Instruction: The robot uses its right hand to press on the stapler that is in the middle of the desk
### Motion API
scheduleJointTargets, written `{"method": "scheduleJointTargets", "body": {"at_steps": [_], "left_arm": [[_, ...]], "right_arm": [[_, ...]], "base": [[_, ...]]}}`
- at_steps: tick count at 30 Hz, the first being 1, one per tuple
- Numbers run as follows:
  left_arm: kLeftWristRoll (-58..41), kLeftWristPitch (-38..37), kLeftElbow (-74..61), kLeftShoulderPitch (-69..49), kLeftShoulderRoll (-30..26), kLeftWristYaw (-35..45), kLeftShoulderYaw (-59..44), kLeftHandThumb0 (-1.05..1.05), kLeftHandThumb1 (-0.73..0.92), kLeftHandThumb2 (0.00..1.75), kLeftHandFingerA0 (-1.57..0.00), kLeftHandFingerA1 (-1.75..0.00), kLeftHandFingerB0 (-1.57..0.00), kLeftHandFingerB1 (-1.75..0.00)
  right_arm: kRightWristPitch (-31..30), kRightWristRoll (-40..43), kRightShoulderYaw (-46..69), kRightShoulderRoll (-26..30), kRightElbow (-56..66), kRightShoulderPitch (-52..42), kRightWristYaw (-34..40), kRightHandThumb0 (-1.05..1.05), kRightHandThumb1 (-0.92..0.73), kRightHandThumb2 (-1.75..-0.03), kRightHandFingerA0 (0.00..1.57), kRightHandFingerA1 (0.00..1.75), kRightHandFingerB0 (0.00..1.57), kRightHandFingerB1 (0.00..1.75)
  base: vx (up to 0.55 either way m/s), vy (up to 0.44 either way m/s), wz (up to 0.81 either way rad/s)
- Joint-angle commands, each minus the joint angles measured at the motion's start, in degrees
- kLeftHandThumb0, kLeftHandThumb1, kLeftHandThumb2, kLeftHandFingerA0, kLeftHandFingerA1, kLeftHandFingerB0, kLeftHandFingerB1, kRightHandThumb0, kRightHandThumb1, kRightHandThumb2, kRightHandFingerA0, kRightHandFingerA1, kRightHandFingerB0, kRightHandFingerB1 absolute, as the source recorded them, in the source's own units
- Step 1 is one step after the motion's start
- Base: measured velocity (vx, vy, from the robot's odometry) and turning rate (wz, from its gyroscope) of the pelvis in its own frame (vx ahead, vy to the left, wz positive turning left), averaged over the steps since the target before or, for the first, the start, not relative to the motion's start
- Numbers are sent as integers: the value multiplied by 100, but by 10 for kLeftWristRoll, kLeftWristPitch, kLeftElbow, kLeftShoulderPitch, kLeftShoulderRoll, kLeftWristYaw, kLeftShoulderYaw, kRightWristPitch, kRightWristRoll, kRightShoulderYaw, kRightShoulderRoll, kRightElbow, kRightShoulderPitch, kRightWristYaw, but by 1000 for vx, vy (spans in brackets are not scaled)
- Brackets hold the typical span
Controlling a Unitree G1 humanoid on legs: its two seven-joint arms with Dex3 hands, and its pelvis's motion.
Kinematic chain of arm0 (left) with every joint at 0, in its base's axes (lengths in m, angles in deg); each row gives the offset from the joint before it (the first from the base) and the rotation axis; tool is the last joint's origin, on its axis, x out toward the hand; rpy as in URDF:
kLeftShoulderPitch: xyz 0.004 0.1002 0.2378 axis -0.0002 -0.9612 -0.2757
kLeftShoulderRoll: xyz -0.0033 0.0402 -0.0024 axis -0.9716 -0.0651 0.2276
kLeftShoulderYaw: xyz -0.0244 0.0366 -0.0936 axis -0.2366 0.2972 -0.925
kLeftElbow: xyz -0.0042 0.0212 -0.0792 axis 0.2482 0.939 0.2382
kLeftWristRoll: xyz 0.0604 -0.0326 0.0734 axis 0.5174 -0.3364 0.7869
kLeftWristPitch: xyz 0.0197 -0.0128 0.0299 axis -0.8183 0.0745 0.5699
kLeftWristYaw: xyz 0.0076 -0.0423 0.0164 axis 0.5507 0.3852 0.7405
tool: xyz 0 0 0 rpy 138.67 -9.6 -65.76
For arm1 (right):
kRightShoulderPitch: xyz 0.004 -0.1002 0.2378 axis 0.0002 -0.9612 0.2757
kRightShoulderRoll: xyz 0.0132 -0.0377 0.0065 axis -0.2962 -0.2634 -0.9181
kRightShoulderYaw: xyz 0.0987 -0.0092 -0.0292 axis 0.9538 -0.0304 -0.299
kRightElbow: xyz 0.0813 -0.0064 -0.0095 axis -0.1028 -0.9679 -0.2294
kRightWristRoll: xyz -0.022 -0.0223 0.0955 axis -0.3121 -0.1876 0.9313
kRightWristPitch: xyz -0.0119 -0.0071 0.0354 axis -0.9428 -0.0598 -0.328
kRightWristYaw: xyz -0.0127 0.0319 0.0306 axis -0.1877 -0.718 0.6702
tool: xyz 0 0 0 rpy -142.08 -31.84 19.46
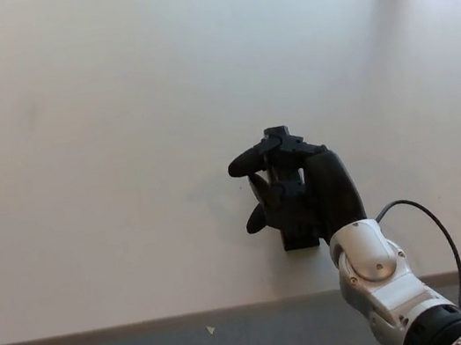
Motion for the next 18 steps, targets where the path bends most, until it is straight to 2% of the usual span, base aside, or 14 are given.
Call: {"method": "scheduleJointTargets", "body": {"at_steps": [1, 10, 18], "left_arm": [[16, -95, 11, -33, 0, 20, 13, -43, 92, 91, -3, -29, 0, -19], [13, -97, 14, -34, -1, 21, 14, -43, 92, 91, -3, -29, 0, -19], [8, -90, 10, -2, -2, 18, 13, -43, 92, 91, -3, -29, 0, -19]], "right_arm": [[-165, -68, -47, -36, -123, -240, 10, -20, -81, -64, 121, 108, 74, 101], [-162, -67, -51, -36, -125, -242, 12, -20, -81, -64, 121, 108, 74, 101], [-169, -61, -45, -34, -122, -203, 10, -20, -81, -64, 121, 108, 74, 101]], "base": [[0, 0, 0], [0, 0, 0], [0, 0, 0]]}}
